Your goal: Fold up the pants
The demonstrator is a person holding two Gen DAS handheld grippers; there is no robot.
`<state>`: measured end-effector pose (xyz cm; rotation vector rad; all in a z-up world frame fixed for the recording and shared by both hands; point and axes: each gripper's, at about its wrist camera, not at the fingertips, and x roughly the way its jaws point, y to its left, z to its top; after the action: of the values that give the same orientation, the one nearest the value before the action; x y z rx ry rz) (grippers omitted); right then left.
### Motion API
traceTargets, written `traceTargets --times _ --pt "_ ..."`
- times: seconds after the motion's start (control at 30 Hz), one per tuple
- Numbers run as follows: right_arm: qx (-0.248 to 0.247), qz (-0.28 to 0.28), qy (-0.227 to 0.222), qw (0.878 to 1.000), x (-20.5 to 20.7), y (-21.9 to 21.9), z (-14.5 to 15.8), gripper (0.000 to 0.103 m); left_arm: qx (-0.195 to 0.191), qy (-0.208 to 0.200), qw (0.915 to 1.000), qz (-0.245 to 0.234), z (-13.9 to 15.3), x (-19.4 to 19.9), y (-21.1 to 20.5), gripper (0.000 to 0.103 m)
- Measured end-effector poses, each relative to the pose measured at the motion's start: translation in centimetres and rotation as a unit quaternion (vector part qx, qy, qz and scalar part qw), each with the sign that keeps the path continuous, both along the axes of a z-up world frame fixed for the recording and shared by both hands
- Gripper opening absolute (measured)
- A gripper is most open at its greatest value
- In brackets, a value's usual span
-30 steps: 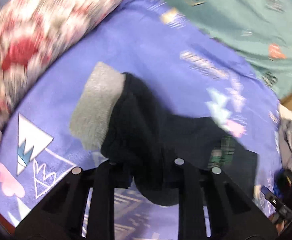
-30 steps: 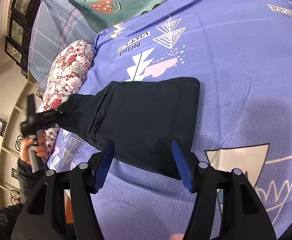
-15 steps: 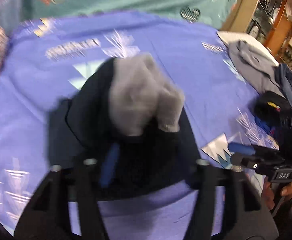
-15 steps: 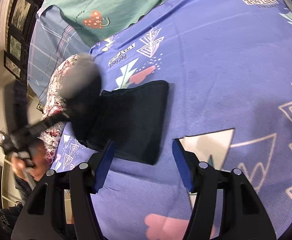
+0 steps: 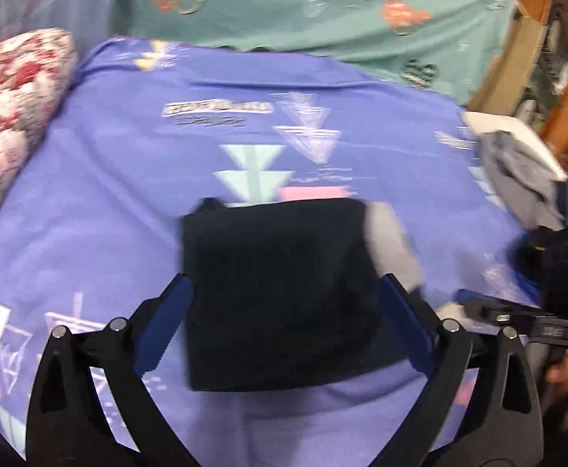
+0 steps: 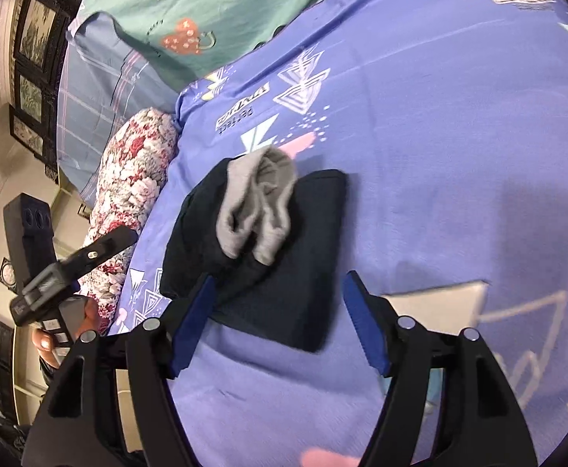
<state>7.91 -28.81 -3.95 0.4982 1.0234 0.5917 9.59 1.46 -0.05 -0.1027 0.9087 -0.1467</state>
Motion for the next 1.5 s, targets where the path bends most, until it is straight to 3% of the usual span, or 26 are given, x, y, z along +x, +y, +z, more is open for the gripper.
traceTargets --times 0.13,0.27,0.37,0.53,0.6,0.67,0.8,0.93,1.03,1.07,1.17,1.27,1.33,1.5 --pt "0.011 0.013 0.008 1.000 2.0 2.1 0.3 0.069 0.019 0.073 0.9967 0.033 -4.6 1.2 1.6 0.095" --pt "0.004 0.000 0.039 0.999 4.7 3.4 -0.2 0.072 -0.064 0.124 0.9896 0.033 -7.7 1.4 3.3 0.097" --pt "0.010 0.009 0.062 0.998 6.1 4.5 -0.9 0.072 -0.098 0.135 0.9854 0.035 -8.5 1.5 4.2 0.098" --pt "-0.020 0.031 0.076 0.996 7.2 7.3 -1.8 0.070 -0.087 0.127 0.9878 0.023 -8.8 1.0 3.8 0.098" --pt "-0.040 0.039 0.075 0.996 7.4 8.6 -2.3 0.043 -0.087 0.126 0.9879 0.023 -8.8 1.3 3.5 0.098" --pt "-0.038 0.028 0.085 0.995 7.6 8.9 -2.5 0.029 -0.093 0.128 0.9870 0.027 -8.7 1.4 3.5 0.098" --pt "-0.021 0.036 0.055 0.998 6.4 9.8 0.4 0.021 -0.098 0.121 0.9869 0.040 -8.1 1.2 4.3 0.098" --pt "0.037 0.053 0.016 0.998 4.1 9.3 4.5 0.020 -0.133 0.095 0.9860 0.034 -6.1 0.1 5.3 0.098" --pt "0.045 0.032 0.014 0.998 2.6 7.5 4.8 0.020 -0.101 0.070 0.9917 0.038 -5.0 -0.4 5.5 0.098" --pt "0.037 0.017 0.019 0.999 2.1 6.6 4.0 0.020 -0.090 0.070 0.9925 0.044 -5.2 -0.4 5.6 0.097" --pt "0.008 -0.015 0.066 0.998 1.9 4.2 0.1 0.021 -0.112 0.104 0.9870 0.050 -7.1 0.4 5.8 0.097" --pt "-0.056 -0.016 0.071 0.996 2.2 3.7 -2.9 0.033 -0.114 0.134 0.9833 0.047 -9.1 1.0 5.4 0.099" --pt "-0.075 -0.007 0.056 0.996 1.9 4.1 -1.7 0.036 -0.107 0.127 0.9850 0.046 -8.7 1.0 5.1 0.099" --pt "-0.126 -0.014 -0.029 0.991 1.7 3.9 2.7 0.039 -0.100 0.106 0.9881 0.050 -6.6 1.3 5.8 0.097"
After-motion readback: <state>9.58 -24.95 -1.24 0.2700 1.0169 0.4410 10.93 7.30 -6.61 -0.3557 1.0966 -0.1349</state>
